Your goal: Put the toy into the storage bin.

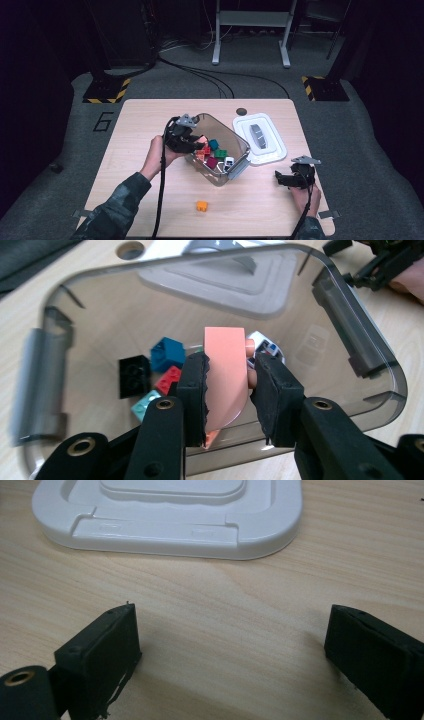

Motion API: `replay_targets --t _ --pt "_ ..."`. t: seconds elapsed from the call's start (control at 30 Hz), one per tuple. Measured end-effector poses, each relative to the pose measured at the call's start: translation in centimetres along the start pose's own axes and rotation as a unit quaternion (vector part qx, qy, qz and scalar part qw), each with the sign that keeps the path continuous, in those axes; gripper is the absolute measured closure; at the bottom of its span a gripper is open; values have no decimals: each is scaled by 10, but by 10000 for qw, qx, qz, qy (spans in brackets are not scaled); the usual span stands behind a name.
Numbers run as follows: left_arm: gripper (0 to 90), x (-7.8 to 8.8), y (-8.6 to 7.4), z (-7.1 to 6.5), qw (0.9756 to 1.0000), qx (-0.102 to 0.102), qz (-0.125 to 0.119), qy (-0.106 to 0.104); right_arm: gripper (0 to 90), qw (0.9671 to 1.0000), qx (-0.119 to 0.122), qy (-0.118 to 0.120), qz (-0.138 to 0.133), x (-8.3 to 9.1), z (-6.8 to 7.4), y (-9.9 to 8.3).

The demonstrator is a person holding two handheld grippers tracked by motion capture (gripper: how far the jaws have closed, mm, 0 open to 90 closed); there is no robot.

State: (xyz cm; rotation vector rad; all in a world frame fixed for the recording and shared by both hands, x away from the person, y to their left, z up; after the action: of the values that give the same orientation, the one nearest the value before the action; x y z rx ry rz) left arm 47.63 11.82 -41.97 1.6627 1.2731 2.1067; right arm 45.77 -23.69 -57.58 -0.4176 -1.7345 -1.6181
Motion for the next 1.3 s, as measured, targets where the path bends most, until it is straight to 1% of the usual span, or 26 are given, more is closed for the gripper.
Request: replay_targets --t 0.1,0.27,0.33,0.47,0.53,0.6,0.77,0.9,0.93,1.0,1.03,1.13,1.2,1.3 --pt "668 -9 -3 -4 9999 6 86 -136 67 10000 1 7 2 0 0 0" --pt "668 -14 -7 -10 9993 0 210 -298 67 10000 0 6 -3 0 0 0" --pt "667 -16 -8 -11 9990 27 247 -381 67 10000 1 -1 2 0 0 0" --pt "664 -17 -11 -12 9984 47 308 -467 67 10000 0 6 2 0 0 0" --pt "662 -17 -11 -13 9982 91 302 -515 67 10000 0 5 -2 0 0 0" --pt "657 -17 -12 -13 9979 62 338 -550 67 10000 -1 6 2 0 0 0" --pt "611 -15 -13 -13 9977 109 304 -595 67 10000 0 5 2 0 0 0" --pt "508 -7 -14 -12 9982 157 231 -540 67 10000 -2 3 -3 0 0 0" --pt "474 -5 -15 -12 9986 147 196 -471 67 10000 0 4 2 0 0 0" --pt "403 1 -15 -13 9989 137 120 -424 67 10000 -1 -3 1 0 0 0" --pt "370 6 -16 -13 9993 139 66 -342 67 10000 1 4 2 0 0 0" --pt "279 16 -17 -15 9997 113 -16 -193 67 10000 -2 4 1 0 0 0" --pt "245 24 -20 -17 9999 72 -76 -67 67 10000 -2 4 1 0 0 0" --pt "206 32 -24 -20 9998 53 -163 52 68 10000 -2 4 1 0 0 0"
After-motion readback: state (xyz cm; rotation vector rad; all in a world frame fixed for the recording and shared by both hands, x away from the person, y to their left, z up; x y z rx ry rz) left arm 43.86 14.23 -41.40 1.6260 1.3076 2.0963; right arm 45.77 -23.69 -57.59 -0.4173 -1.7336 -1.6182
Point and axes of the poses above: each handheld gripper's, and its own axes: x roughly backward along the jaws, y roughly out of its top, z roughly to its left, the point moved 7 cm from there along -x, roughly forward along the jaws, and after that the axes turned 3 degrees about -x, right-handed, at the moved point
